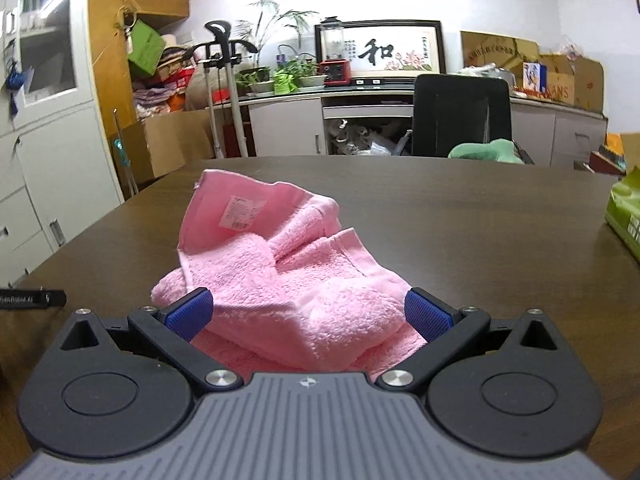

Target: Fold towel

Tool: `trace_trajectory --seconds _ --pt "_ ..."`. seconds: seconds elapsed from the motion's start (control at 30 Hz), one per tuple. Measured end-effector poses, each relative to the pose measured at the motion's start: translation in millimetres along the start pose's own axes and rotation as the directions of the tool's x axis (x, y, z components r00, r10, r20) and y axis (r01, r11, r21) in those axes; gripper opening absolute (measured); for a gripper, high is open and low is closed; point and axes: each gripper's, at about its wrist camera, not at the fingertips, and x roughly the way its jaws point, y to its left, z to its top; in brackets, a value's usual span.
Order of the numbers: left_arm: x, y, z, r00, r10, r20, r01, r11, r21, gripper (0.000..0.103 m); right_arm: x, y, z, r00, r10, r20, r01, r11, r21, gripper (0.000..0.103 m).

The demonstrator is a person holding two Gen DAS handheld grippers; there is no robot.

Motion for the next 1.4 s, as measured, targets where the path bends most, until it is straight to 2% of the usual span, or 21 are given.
trace_trajectory --seconds 0.17,0.23,0.3,0.37,0.43,0.53,0.7,0.77,0.97,1.1,1.27,1.4 --pt "0 1 0 1.000 0.000 0.000 0.000 1.000 0.000 0.103 6 0 1 1.000 -0.025 0.010 0.025 1.000 0.002 0.102" --pt "0 0 0 1.000 0.000 0.000 0.000 1.000 0.000 0.103 11 3 2 0.998 -0.060 -0.004 0.060 0.998 -0.018 0.099" --pt "0 0 0 1.000 0.000 0.000 0.000 1.000 0.000 0.103 13 3 2 0.996 -0.079 -0.034 0.078 0.997 -0.030 0.092" --pt "0 0 0 1.000 0.000 0.000 0.000 1.000 0.000 0.103 15 0 2 0.996 -0.068 -0.053 0.068 0.998 -0.011 0.073" --pt "0 0 0 1.000 0.000 0.000 0.000 1.000 0.000 0.103 16 -4 1 0.997 -0.038 -0.073 0.040 0.999 0.020 0.066" --pt "0 0 0 1.000 0.000 0.000 0.000 1.000 -0.001 0.103 14 -7 -2 0.996 -0.041 -0.083 0.043 0.999 0.025 0.057" --pt "0 0 0 1.000 -0.001 0.000 0.001 1.000 -0.001 0.103 5 -8 -6 0.995 -0.022 -0.098 0.025 0.999 0.034 0.031" --pt "0 0 0 1.000 0.000 0.000 0.000 1.000 -0.001 0.103 2 -9 -8 0.993 -0.017 -0.113 0.022 0.999 0.039 0.026" --pt "0 0 0 1.000 -0.004 0.000 0.004 1.000 0.003 0.103 -5 -11 -10 0.992 -0.016 -0.124 0.020 0.999 0.034 0.022" --pt "-1 -1 -1 1.000 -0.030 0.001 0.030 0.999 0.023 0.103 -11 -11 -12 0.990 -0.012 -0.140 0.013 1.000 0.001 0.022" --pt "-6 -10 -5 0.991 -0.131 0.005 0.130 0.988 0.086 0.103 -12 -8 -14 0.988 0.001 -0.158 -0.007 0.999 -0.040 0.025" --pt "-12 -17 -7 0.975 -0.221 0.025 0.216 0.969 0.120 0.103 -9 -6 -14 0.986 0.008 -0.164 -0.016 0.999 -0.047 0.026"
